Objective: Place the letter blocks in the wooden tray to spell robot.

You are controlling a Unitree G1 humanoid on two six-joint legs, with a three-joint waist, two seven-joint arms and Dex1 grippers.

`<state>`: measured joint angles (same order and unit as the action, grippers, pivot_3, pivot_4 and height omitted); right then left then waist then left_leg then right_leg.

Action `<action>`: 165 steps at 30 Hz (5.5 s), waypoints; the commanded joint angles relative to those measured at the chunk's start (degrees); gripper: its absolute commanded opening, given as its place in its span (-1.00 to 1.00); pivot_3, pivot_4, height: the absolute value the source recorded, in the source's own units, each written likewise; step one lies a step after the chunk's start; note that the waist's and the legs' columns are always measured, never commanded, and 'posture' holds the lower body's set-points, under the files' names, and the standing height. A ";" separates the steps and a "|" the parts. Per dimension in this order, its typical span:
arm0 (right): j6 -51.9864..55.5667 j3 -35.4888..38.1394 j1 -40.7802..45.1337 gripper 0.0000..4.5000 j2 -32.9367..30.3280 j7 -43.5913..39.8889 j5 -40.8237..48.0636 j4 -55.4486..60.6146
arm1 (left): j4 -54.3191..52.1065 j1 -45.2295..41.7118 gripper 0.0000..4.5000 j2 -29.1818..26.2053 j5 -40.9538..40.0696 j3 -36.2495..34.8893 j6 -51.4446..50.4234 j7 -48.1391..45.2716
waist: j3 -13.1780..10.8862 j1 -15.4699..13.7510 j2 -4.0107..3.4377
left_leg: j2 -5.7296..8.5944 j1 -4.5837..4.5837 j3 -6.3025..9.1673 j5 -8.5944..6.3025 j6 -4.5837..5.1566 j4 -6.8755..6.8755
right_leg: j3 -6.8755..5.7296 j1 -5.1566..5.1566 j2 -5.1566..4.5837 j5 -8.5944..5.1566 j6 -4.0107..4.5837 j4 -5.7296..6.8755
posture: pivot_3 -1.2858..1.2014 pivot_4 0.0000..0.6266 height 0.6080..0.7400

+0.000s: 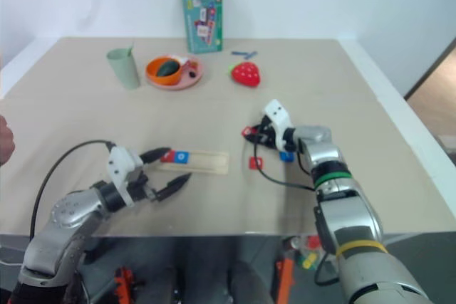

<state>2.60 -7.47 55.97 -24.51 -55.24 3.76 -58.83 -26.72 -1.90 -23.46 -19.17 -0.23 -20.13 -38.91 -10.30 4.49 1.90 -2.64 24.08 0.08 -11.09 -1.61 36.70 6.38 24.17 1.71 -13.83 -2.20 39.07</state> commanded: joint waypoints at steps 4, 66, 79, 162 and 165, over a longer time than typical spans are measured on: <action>-0.50 2.44 1.54 -0.46 0.07 -2.71 1.45 5.69 | -3.54 2.77 1.00 0.68 -1.39 -3.00 0.67 3.99 | -0.02 0.00 -0.03 | 0.00 0.00 0.00 0.00 0.00 -0.03 | 0.01 0.02 0.00 -0.01 0.00 0.00 | 0.03 -0.52 1.00; 9.25 -12.11 -4.86 -0.46 11.09 -9.07 -2.39 26.68 | -7.21 10.34 1.00 1.65 -1.65 -0.15 -0.48 11.88 | -0.07 -0.01 -0.13 | -0.04 0.03 0.09 0.07 -0.12 -0.18 | -0.13 0.13 0.02 -0.12 0.16 0.01 | 0.03 -0.52 1.00; 12.27 -5.56 -5.56 0.98 7.98 -7.79 2.61 35.78 | -7.62 10.06 1.00 -1.62 -2.22 1.45 0.12 6.99 | -0.09 -0.02 -0.16 | -0.03 0.10 0.09 0.07 -0.12 -0.20 | -0.13 0.20 0.01 -0.12 0.16 0.00 | 0.03 -0.52 1.00; 9.21 -12.30 -3.80 0.02 7.00 -12.53 -3.92 26.30 | -6.23 7.88 1.00 -1.67 -1.88 0.96 0.44 7.48 | -0.14 0.10 -0.14 | -0.05 0.00 0.04 0.07 -0.12 -0.28 | -0.10 0.17 0.02 -0.15 0.20 -0.02 | 0.03 -0.52 1.00; 9.23 -12.11 -3.64 0.46 6.88 -12.56 -3.78 26.00 | -6.14 7.83 1.00 -1.77 -1.89 1.08 0.39 7.46 | -0.14 0.09 -0.14 | -0.05 0.01 0.03 0.07 -0.12 -0.28 | -0.09 0.17 0.01 -0.14 0.20 -0.02 | 0.03 -0.52 1.00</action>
<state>12.13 -20.04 51.62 -17.60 -67.60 0.27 -32.93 -30.52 6.34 -25.11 -21.21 0.89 -20.17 -31.68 -10.45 4.58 1.76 -2.68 24.09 0.11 -11.02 -1.73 36.42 6.29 24.34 1.72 -13.98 -2.00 39.05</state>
